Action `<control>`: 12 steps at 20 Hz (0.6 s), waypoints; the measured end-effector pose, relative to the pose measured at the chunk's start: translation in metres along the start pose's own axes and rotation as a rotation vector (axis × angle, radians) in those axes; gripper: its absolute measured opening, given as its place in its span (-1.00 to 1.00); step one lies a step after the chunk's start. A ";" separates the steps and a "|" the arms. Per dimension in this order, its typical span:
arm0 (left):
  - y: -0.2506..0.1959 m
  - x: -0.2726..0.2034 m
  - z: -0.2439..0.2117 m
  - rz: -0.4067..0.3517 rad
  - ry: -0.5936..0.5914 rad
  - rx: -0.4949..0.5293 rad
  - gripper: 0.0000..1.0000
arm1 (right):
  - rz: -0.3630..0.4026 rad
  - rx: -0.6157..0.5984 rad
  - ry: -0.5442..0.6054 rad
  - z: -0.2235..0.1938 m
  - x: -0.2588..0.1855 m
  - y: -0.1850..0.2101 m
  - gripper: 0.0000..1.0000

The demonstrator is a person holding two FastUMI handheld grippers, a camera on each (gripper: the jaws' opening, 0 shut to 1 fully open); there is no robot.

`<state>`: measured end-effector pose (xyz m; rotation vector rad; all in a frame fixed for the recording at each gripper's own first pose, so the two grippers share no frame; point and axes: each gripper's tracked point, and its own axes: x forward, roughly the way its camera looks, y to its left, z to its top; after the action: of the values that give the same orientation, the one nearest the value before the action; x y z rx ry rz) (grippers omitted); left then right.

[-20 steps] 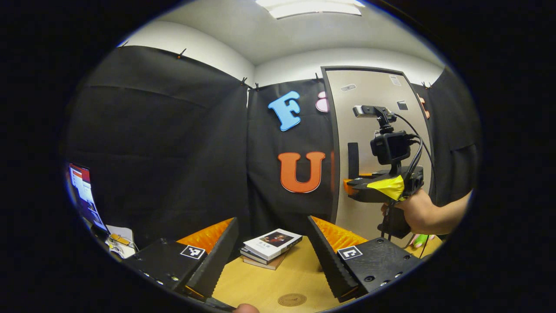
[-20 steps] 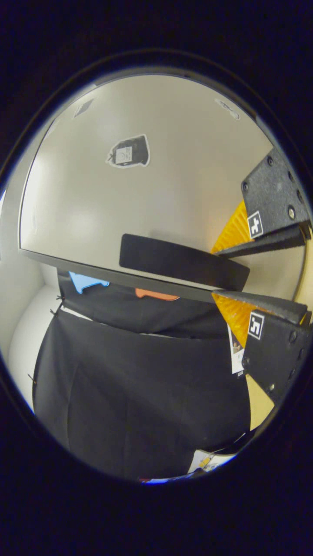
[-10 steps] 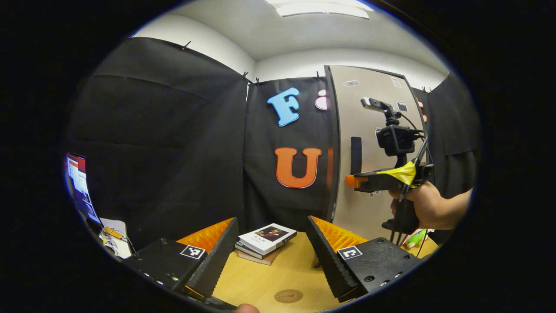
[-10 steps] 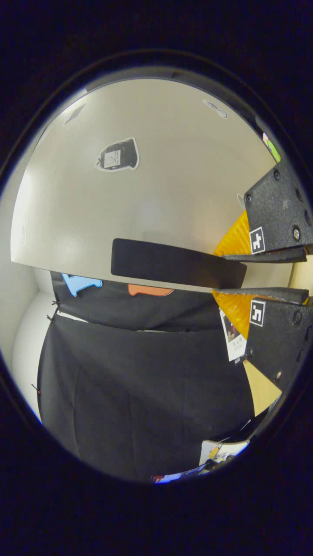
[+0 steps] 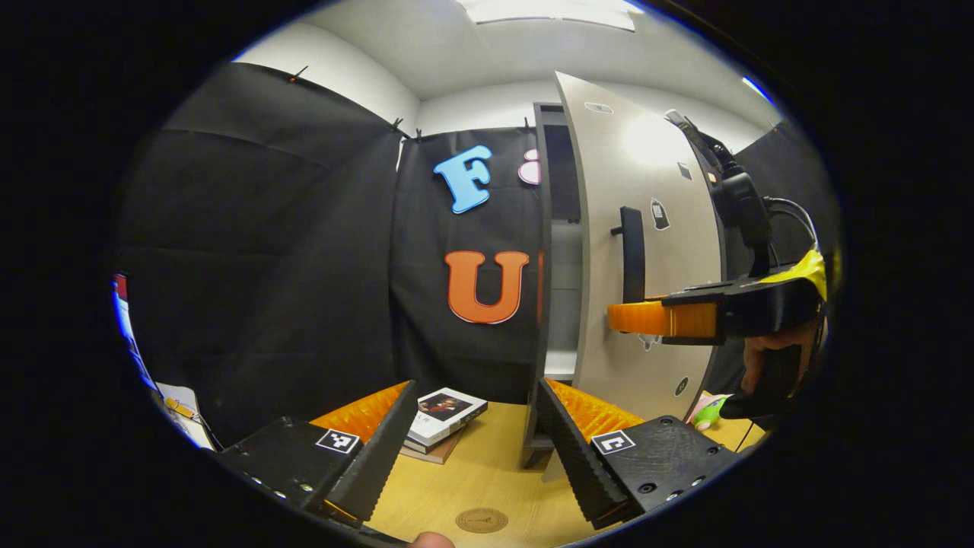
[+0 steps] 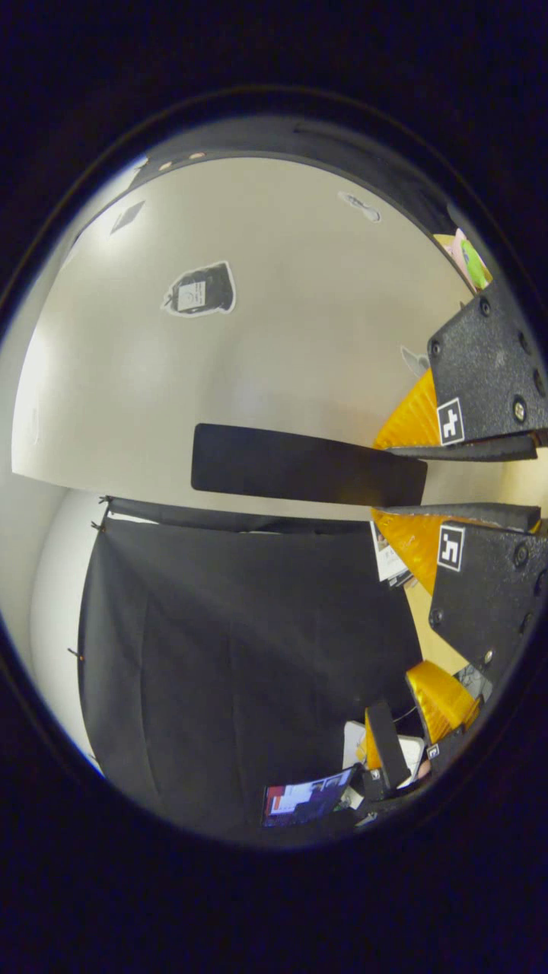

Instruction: Open the cabinet door with the right hand, grasp the bottle in the cabinet with the left hand and place it on the coaster, then close the cabinet door with the right hand.

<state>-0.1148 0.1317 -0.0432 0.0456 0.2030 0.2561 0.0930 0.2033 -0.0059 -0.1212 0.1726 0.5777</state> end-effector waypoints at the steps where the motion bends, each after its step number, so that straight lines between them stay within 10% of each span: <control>1: -0.005 0.001 -0.002 -0.014 0.005 0.004 0.89 | 0.011 -0.002 0.003 0.000 0.001 -0.001 -0.50; 12: -0.019 0.027 -0.017 -0.032 0.051 0.069 0.89 | 0.218 -0.020 0.024 -0.005 -0.016 -0.009 -0.50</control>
<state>-0.0885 0.1208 -0.0668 0.1042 0.2628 0.2182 0.0846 0.1863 -0.0072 -0.1291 0.2047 0.7953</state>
